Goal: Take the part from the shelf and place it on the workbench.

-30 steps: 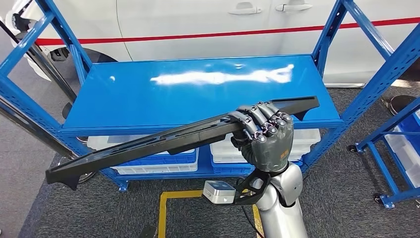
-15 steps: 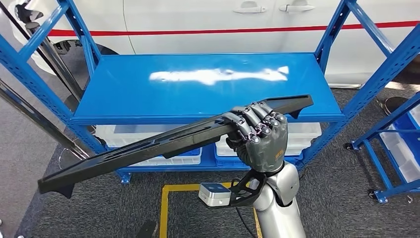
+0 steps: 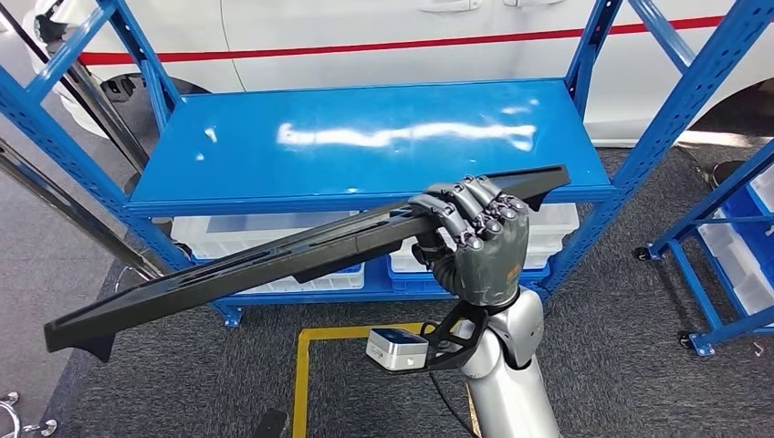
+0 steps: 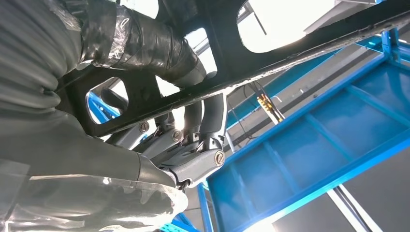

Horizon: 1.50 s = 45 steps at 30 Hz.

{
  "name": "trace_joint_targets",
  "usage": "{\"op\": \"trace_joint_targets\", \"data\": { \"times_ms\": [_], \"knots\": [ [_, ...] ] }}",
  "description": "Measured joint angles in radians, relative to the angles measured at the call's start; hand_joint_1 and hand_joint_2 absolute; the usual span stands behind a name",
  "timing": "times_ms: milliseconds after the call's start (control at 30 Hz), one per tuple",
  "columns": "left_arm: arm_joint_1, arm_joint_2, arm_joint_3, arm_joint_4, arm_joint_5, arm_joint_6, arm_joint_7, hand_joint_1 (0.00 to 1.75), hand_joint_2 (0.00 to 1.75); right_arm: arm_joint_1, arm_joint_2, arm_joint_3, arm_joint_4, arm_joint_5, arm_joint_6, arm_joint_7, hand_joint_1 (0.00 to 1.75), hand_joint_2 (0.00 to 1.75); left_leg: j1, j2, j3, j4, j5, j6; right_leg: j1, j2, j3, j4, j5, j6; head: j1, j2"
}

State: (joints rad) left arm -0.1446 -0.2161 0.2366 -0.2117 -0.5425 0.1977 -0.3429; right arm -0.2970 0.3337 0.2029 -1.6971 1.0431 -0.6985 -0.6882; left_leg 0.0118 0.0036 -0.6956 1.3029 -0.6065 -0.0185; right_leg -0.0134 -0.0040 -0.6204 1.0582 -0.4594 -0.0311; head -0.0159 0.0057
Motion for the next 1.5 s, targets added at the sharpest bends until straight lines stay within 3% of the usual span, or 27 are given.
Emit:
{"op": "trace_joint_targets", "data": {
  "times_ms": [33, 133, 200, 300, 367, 433, 467, 500, 533, 600, 667, 700, 800, 833, 900, 967, 1000, 1067, 1100, 1167, 1200, 1267, 1300, 1367, 1433, 1467, 1500],
  "knots": [
    [0.000, 0.000, 0.000, 0.000, -0.001, 0.001, 0.001, 0.00, 1.75, -0.005, 0.001, 0.000, 0.004, -0.006, 0.000, 0.000, 1.75, 1.75, 0.000, 0.000, 0.021, -0.016, 0.014, 0.002, 0.001, 0.000, -0.007, 0.000, 0.006, 0.001, 0.000, 0.000],
    [-0.004, 0.002, 0.001, 0.000, -0.002, 0.004, 0.002, 0.00, 1.75, -0.023, 0.005, 0.000, 0.011, -0.023, 0.000, 0.000, 1.75, 1.75, -0.006, -0.002, 0.152, -0.214, 0.081, 0.021, 0.004, 0.000, -0.021, 0.000, 0.023, 0.006, 0.000, 0.000],
    [-0.007, 0.005, 0.002, 0.000, -0.004, 0.007, 0.002, 0.00, 1.75, -0.035, 0.008, 0.000, 0.014, -0.032, 0.000, 0.000, 1.75, 1.75, -0.014, -0.004, 0.190, -0.288, 0.091, 0.032, 0.001, -0.001, -0.025, -0.004, 0.036, 0.017, 0.000, 0.000],
    [-0.011, 0.009, 0.004, 0.000, -0.007, 0.010, 0.007, 0.00, 1.75, -0.045, 0.010, 0.000, 0.019, -0.037, 0.000, 0.000, 1.75, 1.75, -0.013, -0.001, 0.186, -0.311, 0.118, 0.046, 0.000, 0.000, -0.029, -0.010, 0.043, 0.036, 0.000, 0.000],
    [-0.015, 0.010, 0.004, 0.000, -0.013, 0.012, 0.011, 0.00, 1.75, -0.051, 0.010, 0.000, 0.019, -0.039, 0.000, 0.000, 1.75, 1.75, -0.007, 0.003, 0.175, -0.326, 0.143, 0.058, 0.001, 0.002, -0.049, 0.041, -0.015, 0.043, 0.001, 0.000],
    [-0.018, 0.011, 0.004, 0.000, -0.016, 0.012, 0.014, 0.00, 1.75, -0.055, 0.010, 0.000, 0.020, -0.041, 0.000, 0.000, 1.75, 1.75, -0.008, 0.006, 0.150, -0.321, 0.159, 0.062, -0.001, 0.003, -0.087, 0.161, -0.101, 0.049, 0.001, 0.000],
    [-0.018, 0.011, 0.004, 0.000, -0.016, 0.012, 0.015, 0.00, 1.75, -0.055, 0.010, 0.000, 0.020, -0.042, 0.000, 0.000, 1.75, 1.75, -0.008, 0.006, 0.137, -0.317, 0.165, 0.061, -0.001, 0.002, -0.100, 0.215, -0.124, 0.052, 0.000, 0.000],
    [-0.018, 0.011, 0.004, 0.000, -0.016, 0.012, 0.016, 0.00, 1.75, -0.055, 0.010, 0.000, 0.021, -0.042, 0.000, 0.000, 1.75, 1.75, -0.008, 0.007, 0.123, -0.311, 0.171, 0.060, -0.002, 0.002, -0.100, 0.244, -0.127, 0.055, 0.000, 0.000],
    [-0.018, 0.012, 0.004, 0.000, -0.018, 0.012, 0.017, 0.00, 1.75, -0.055, 0.010, 0.000, 0.021, -0.042, 0.000, 0.000, 1.75, 1.75, -0.008, 0.007, 0.110, -0.304, 0.175, 0.058, -0.003, 0.002, -0.082, 0.235, -0.109, 0.057, 0.000, 0.000],
    [-0.018, 0.012, 0.004, 0.000, -0.022, 0.012, 0.019, 0.00, 1.75, -0.058, 0.010, 0.000, 0.021, -0.041, 0.000, 0.000, 1.75, 1.75, -0.007, 0.007, 0.086, -0.286, 0.181, 0.052, -0.007, 0.002, -0.003, 0.129, -0.066, 0.058, 0.000, 0.000],
    [-0.020, 0.013, 0.004, 0.000, -0.027, 0.011, 0.023, 0.00, 1.75, -0.062, 0.011, 0.000, 0.020, -0.038, 0.000, 0.000, 1.75, 1.75, -0.008, 0.007, 0.067, -0.270, 0.187, 0.044, -0.004, 0.003, 0.057, 0.027, -0.054, 0.052, 0.000, 0.000],
    [-0.020, 0.014, 0.004, 0.000, -0.030, 0.010, 0.024, 0.00, 1.75, -0.065, 0.012, 0.000, 0.019, -0.037, 0.000, 0.000, 1.75, 1.75, -0.010, 0.007, 0.061, -0.265, 0.192, 0.038, -0.002, 0.004, 0.064, 0.007, -0.057, 0.048, 0.000, 0.000],
    [-0.024, 0.017, 0.004, 0.000, -0.041, 0.005, 0.028, 0.00, 1.75, -0.071, 0.014, 0.000, 0.018, -0.030, 0.000, 0.000, 1.75, 1.75, -0.008, 0.005, 0.047, -0.259, 0.196, 0.018, -0.001, 0.003, 0.052, -0.004, -0.037, 0.024, 0.000, 0.000],
    [-0.027, 0.018, 0.004, 0.000, -0.043, 0.004, 0.029, 0.00, 1.75, -0.074, 0.015, 0.000, 0.018, -0.025, 0.000, 0.001, 1.75, 1.75, -0.006, 0.004, 0.039, -0.244, 0.176, 0.012, -0.002, 0.002, 0.045, -0.007, -0.027, 0.015, 0.000, 0.000],
    [-0.036, 0.019, 0.004, 0.000, -0.048, 0.001, 0.029, 0.00, 1.75, -0.078, 0.018, 0.001, 0.018, -0.013, 0.000, 0.003, 1.75, 1.75, -0.001, 0.003, 0.015, -0.160, 0.094, 0.001, -0.003, -0.001, 0.025, -0.011, -0.008, 0.003, 0.000, 0.000],
    [-0.045, 0.019, 0.004, 0.000, -0.053, -0.003, 0.029, 0.00, 1.75, -0.080, 0.019, 0.001, 0.017, -0.003, 0.000, 0.005, 1.75, 1.75, 0.001, 0.003, -0.008, -0.039, 0.022, -0.005, -0.002, -0.002, -0.002, -0.010, 0.012, 0.000, 0.000, 0.000],
    [-0.049, 0.019, 0.003, 0.000, -0.056, -0.004, 0.030, 0.00, 1.75, -0.080, 0.019, 0.001, 0.016, 0.001, 0.000, 0.006, 1.75, 1.75, 0.001, 0.003, -0.007, -0.002, 0.014, -0.007, -0.002, -0.002, -0.016, -0.010, 0.023, 0.001, 0.000, 0.000],
    [-0.055, 0.019, 0.003, 0.000, -0.057, -0.005, 0.031, 0.00, 1.75, -0.080, 0.019, 0.001, 0.014, 0.003, 0.000, 0.007, 1.75, 1.75, 0.002, 0.003, 0.047, -0.042, 0.060, -0.005, -0.002, -0.002, -0.039, -0.008, 0.040, 0.004, 0.000, 0.000],
    [-0.057, 0.019, 0.002, 0.000, -0.058, -0.005, 0.031, 0.00, 1.75, -0.081, 0.019, 0.001, 0.012, 0.004, 0.000, 0.007, 1.75, 1.75, 0.002, 0.002, 0.094, -0.107, 0.086, -0.002, -0.003, -0.002, -0.047, -0.008, 0.048, 0.007, 0.000, 0.000],
    [-0.063, 0.019, 0.001, 0.000, -0.058, -0.006, 0.031, 0.00, 1.75, -0.084, 0.020, 0.002, 0.007, 0.008, 0.000, 0.007, 1.75, 1.75, -0.003, -0.002, 0.182, -0.245, 0.096, 0.007, -0.002, -0.002, -0.058, -0.009, 0.064, 0.017, 0.000, 0.000],
    [-0.065, 0.019, 0.000, 0.000, -0.058, -0.006, 0.030, 0.00, 1.75, -0.086, 0.020, 0.002, 0.006, 0.011, 0.000, 0.007, 1.75, 1.75, -0.006, -0.005, 0.204, -0.286, 0.089, 0.011, -0.002, -0.003, -0.061, -0.013, 0.073, 0.023, 0.000, 0.000],
    [-0.066, 0.019, 0.000, 0.000, -0.059, -0.006, 0.030, 0.00, 1.75, -0.088, 0.021, 0.003, 0.004, 0.017, 0.000, 0.008, 1.75, 1.75, -0.010, -0.006, 0.208, -0.315, 0.091, 0.021, -0.002, -0.002, -0.064, -0.024, 0.093, 0.036, 0.000, 0.000],
    [-0.066, 0.019, 0.000, 0.000, -0.060, -0.006, 0.030, 0.00, 1.75, -0.089, 0.021, 0.003, 0.004, 0.019, 0.000, 0.009, 1.75, 1.75, -0.008, -0.003, 0.203, -0.319, 0.103, 0.027, -0.002, -0.001, -0.068, -0.025, 0.089, 0.041, 0.000, 0.000],
    [-0.068, 0.018, -0.001, 0.000, -0.064, -0.008, 0.031, 0.00, 1.75, -0.090, 0.020, 0.003, 0.004, 0.021, 0.000, 0.011, 1.75, 1.75, -0.004, 0.003, 0.186, -0.327, 0.128, 0.045, 0.000, 0.003, -0.087, 0.021, 0.031, 0.048, 0.001, 0.000],
    [-0.069, 0.018, -0.002, 0.000, -0.068, -0.010, 0.033, 0.00, 1.75, -0.090, 0.020, 0.003, 0.004, 0.023, 0.000, 0.012, 1.75, 1.75, -0.005, 0.006, 0.161, -0.320, 0.144, 0.056, -0.001, 0.004, -0.121, 0.144, -0.066, 0.049, 0.001, 0.000],
    [-0.068, 0.017, -0.002, 0.000, -0.070, -0.011, 0.034, 0.00, 1.75, -0.089, 0.019, 0.003, 0.004, 0.023, 0.000, 0.012, 1.75, 1.75, -0.008, 0.006, 0.145, -0.314, 0.151, 0.057, 0.000, 0.003, -0.134, 0.209, -0.093, 0.049, 0.001, 0.000],
    [-0.068, 0.017, -0.002, 0.000, -0.070, -0.011, 0.036, 0.00, 1.75, -0.089, 0.019, 0.003, 0.004, 0.023, 0.000, 0.012, 1.75, 1.75, -0.010, 0.007, 0.129, -0.307, 0.158, 0.057, 0.000, 0.003, -0.136, 0.253, -0.098, 0.049, 0.001, 0.000]
  ]
}}
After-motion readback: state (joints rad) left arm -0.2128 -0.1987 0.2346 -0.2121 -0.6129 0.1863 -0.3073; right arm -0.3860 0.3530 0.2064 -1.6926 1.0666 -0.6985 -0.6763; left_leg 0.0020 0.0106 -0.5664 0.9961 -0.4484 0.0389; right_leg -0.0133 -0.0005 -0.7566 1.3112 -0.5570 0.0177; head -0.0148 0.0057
